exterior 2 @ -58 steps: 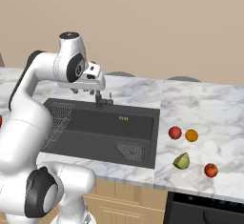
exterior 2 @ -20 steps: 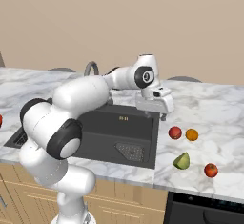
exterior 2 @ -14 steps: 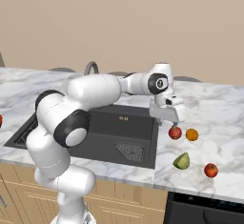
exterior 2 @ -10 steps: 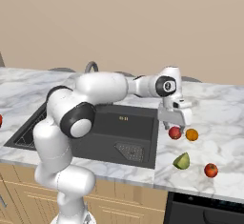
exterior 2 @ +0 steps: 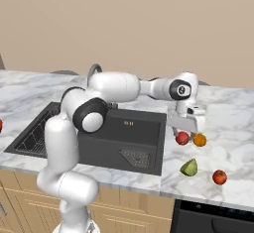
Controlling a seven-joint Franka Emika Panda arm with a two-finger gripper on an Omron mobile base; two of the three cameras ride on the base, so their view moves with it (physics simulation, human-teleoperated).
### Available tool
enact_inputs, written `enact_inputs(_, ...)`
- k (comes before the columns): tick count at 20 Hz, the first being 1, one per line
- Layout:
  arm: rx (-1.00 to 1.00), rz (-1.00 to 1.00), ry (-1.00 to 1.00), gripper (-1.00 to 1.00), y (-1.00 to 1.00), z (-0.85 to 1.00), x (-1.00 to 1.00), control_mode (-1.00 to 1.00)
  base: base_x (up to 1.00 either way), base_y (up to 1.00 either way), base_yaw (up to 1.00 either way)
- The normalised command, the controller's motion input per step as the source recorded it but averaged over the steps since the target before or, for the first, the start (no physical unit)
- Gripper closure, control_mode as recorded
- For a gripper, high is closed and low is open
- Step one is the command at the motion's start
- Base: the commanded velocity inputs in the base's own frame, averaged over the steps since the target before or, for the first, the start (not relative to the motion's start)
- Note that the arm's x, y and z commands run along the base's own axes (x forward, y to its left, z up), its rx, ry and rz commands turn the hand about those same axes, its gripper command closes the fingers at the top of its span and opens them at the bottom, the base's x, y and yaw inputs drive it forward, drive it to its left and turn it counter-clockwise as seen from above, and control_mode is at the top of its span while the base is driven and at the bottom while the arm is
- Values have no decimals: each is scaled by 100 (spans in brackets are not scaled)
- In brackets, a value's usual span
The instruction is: There is a mixed pile of frozen fruits and vegetables on the counter. Locate all the frozen vegetables and place the items in a bowl on the counter. Take all the frozen fruits and defrost them in a running sink.
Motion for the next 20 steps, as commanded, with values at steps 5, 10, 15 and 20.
enact_inputs(5,21,1,6,-100,-20,-41,19,-100,0,0,0)
enact_inputs(10,1,2,-1,-100,-23,-21,18,-100,0,0,0)
enact_inputs(15,0,6,-9,-100,-5,-23,2,-100,0,0,0)
enact_inputs(20,5,0,-10,-100,-3,-42,0,-100,0,0,0)
